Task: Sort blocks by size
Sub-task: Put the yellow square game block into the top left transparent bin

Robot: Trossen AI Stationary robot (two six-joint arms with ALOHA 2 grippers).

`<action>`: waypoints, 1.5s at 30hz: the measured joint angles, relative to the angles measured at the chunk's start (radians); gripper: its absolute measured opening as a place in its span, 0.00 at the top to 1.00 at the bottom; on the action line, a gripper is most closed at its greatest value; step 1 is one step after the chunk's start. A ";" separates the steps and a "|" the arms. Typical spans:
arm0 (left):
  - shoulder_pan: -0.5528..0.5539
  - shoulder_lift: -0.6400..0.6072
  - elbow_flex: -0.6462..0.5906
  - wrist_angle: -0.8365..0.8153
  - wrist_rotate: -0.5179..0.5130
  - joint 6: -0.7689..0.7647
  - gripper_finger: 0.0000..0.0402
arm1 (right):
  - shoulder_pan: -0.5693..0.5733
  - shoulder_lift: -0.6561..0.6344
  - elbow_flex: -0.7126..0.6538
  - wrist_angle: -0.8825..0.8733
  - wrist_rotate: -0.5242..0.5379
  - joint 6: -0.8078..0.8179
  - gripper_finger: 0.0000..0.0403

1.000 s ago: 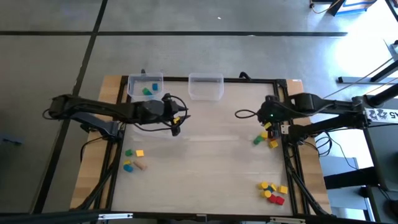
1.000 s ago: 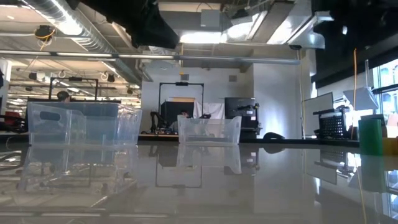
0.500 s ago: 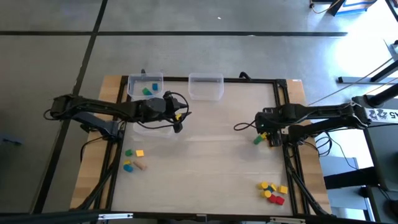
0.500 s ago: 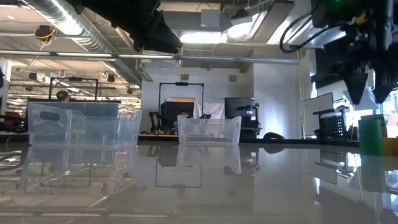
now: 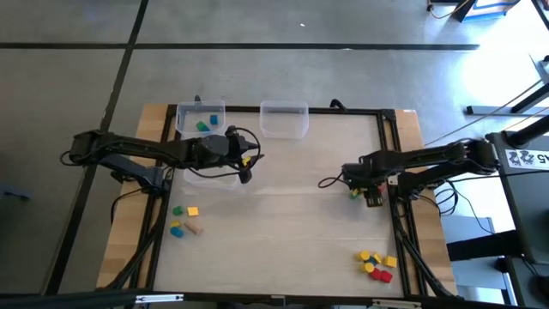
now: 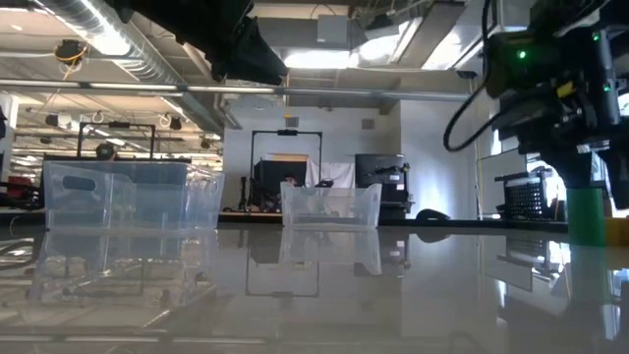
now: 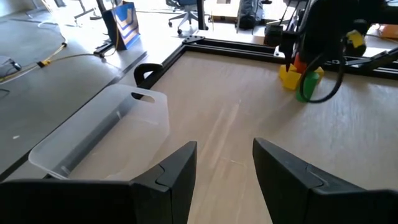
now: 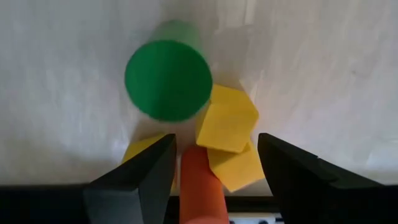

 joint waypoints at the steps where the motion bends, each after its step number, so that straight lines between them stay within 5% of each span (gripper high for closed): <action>1: 0.000 0.000 0.000 0.000 0.000 0.000 0.61 | 0.000 0.014 -0.002 0.011 0.000 0.000 0.42; 20: 0.000 0.000 0.001 -0.008 0.000 0.012 0.61 | 0.000 0.216 -0.002 0.089 0.062 -0.007 0.43; 28: 0.000 0.000 0.001 -0.010 0.000 0.020 0.61 | 0.000 0.219 -0.002 0.078 0.054 -0.027 0.66; 37: 0.000 0.000 0.001 -0.009 0.000 0.025 0.61 | 0.000 0.209 0.027 -0.037 0.094 -0.035 0.65; 45: 0.000 0.000 0.001 -0.009 0.000 0.029 0.61 | 0.000 0.136 0.203 -0.140 0.185 -0.063 0.66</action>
